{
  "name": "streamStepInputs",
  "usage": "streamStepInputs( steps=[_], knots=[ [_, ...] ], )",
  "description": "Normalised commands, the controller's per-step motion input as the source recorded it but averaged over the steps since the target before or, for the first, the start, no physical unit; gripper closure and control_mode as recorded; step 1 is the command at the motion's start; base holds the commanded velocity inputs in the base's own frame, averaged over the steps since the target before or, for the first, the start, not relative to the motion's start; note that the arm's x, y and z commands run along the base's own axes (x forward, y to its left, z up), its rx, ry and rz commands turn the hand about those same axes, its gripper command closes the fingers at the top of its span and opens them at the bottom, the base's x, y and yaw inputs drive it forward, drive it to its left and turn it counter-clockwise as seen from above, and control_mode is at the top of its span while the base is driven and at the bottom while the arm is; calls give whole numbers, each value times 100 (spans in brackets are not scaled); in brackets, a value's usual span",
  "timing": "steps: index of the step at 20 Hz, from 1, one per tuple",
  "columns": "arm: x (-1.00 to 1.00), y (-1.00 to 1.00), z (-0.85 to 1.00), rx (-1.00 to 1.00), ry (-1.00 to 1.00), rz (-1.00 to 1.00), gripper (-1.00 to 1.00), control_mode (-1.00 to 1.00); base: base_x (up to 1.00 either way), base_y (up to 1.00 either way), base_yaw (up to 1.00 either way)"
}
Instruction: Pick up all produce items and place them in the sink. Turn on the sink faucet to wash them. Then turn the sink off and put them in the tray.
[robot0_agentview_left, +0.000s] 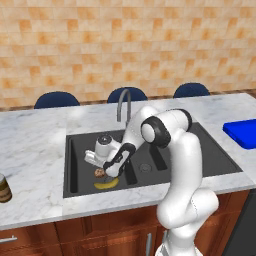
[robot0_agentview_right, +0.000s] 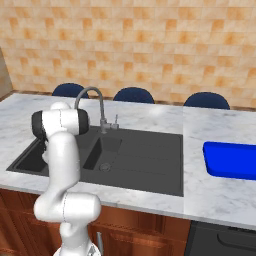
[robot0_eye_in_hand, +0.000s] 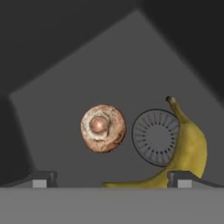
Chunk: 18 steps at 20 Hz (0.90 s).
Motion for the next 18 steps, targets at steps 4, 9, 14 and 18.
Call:
streamStepInputs(
  steps=[4,9,14,18],
  knots=[
    [25,1,-18,0,2,-2,-100,-100,0,0,0],
    [27,1,-11,0,4,0,-100,-100,0,0,0],
    [26,0,-9,0,4,0,-100,-100,0,0,0],
    [28,1,-7,-1,1,-2,-100,-100,0,0,0]
  ],
)
